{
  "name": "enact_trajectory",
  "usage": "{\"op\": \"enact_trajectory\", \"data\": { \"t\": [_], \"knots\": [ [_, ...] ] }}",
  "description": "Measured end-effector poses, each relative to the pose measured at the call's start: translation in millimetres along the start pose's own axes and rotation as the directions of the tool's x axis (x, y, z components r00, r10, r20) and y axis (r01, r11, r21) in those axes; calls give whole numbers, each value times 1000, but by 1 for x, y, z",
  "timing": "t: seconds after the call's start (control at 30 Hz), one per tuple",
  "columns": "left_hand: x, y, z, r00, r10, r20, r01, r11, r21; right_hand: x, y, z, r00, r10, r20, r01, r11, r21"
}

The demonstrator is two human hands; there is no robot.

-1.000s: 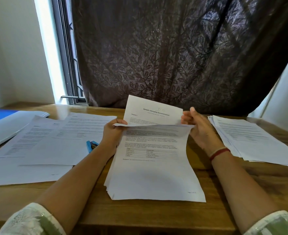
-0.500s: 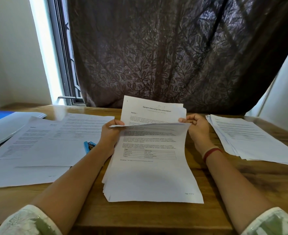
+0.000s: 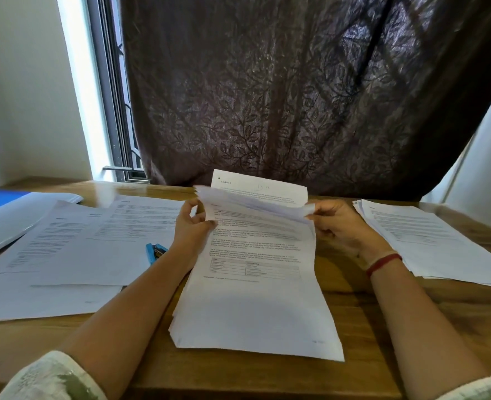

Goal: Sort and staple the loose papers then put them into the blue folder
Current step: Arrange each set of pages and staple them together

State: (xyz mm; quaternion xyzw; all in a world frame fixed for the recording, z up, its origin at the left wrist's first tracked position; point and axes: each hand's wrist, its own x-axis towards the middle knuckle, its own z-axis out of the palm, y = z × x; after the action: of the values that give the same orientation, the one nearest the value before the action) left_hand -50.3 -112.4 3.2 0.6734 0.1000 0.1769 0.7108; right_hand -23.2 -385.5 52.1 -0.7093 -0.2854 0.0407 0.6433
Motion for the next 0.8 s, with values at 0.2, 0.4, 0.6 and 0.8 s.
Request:
{"op": "enact_trajectory", "data": {
  "t": [0.2,0.4,0.6,0.8],
  "knots": [
    [3,4,-3,1000,10,25,-12,998,65,6,5,-5,988,21,-156,-7,996,88],
    [-1,7,-2,999,-42,23,43,996,-72,14,37,-14,824,259,-504,-308,951,-15],
    [2,8,0,993,-114,-35,112,993,-45,18,33,-3,914,90,-395,-118,992,-45],
    [0,7,-2,993,-112,-29,108,990,-96,13,19,-3,969,8,-247,-21,998,-51]
  ]
}}
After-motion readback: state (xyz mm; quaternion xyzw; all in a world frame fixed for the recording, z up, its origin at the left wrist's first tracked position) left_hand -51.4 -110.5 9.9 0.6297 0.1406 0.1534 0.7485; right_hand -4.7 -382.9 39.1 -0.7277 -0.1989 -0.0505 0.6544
